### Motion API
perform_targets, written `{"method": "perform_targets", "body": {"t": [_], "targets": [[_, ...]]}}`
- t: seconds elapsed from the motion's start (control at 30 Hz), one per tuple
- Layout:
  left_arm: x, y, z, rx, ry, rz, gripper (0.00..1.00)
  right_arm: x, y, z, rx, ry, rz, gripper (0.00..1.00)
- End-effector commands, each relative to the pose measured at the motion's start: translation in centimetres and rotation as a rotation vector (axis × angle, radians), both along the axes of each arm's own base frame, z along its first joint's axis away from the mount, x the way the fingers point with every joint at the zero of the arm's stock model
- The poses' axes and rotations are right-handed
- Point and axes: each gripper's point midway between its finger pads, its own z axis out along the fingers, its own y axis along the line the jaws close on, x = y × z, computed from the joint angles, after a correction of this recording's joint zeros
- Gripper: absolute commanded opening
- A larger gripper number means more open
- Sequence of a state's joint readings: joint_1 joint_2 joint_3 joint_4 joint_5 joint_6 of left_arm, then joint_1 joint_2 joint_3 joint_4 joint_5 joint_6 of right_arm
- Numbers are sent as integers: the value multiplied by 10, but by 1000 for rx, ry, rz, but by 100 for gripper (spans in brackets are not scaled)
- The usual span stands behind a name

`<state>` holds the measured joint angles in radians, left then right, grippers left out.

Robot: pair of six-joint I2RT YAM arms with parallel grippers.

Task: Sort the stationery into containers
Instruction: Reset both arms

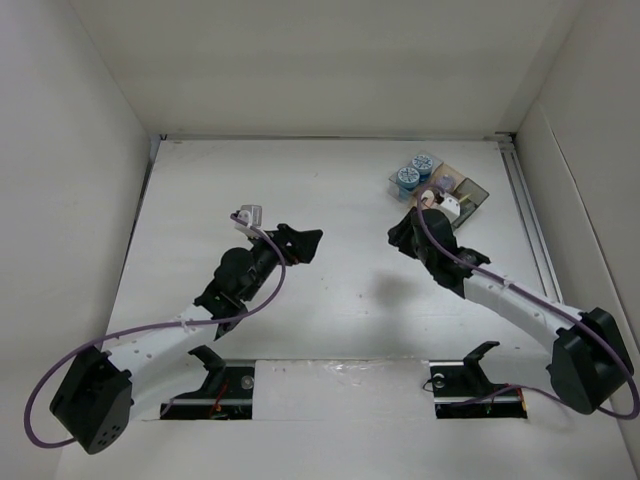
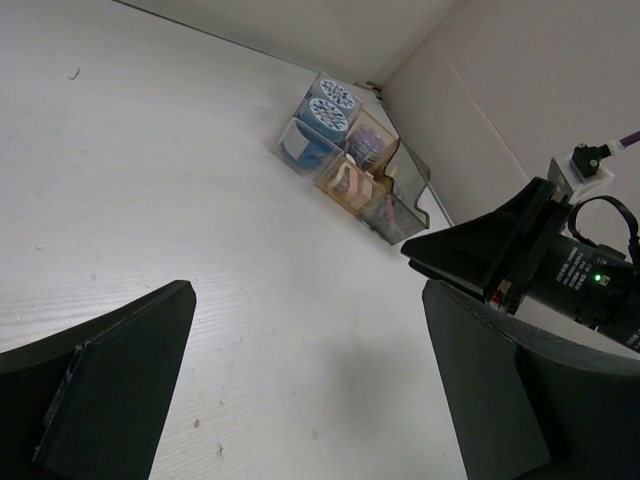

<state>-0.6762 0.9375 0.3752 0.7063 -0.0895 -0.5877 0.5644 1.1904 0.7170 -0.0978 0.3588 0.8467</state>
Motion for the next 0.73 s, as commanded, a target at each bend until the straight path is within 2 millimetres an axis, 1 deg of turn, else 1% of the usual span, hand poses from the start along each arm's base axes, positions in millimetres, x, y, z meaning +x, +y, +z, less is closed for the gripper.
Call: {"method": "perform_targets", "body": {"t": [0.0, 0.07, 0.23, 0.27, 0.47, 0.5, 0.53, 0.7], "targets": [[1, -4, 16, -25, -44, -17, 96, 0, -1, 9, 5, -30, -9, 52], [-1, -5, 16, -24, -44, -28, 96, -2, -2, 1, -6, -13, -8, 54], [1, -6, 17, -17, -49, -28, 95, -2, -1, 1, -11, -16, -8, 58], [0, -6, 20, -22, -56, -28, 95, -2, -1, 1, -11, -16, -8, 58], [0, -6, 21, -22, -57, -28, 95, -4, -1, 0, -16, -8, -8, 58], [0, -6, 21, -22, -57, -28, 95, -4, -1, 0, -16, -8, -8, 59], [0, -6, 21, -22, -57, -28, 95, -4, -2, 3, -11, -16, -8, 59], [0, -6, 21, -22, -57, -28, 95, -5, 1, 3, -11, -16, 1, 59]]}}
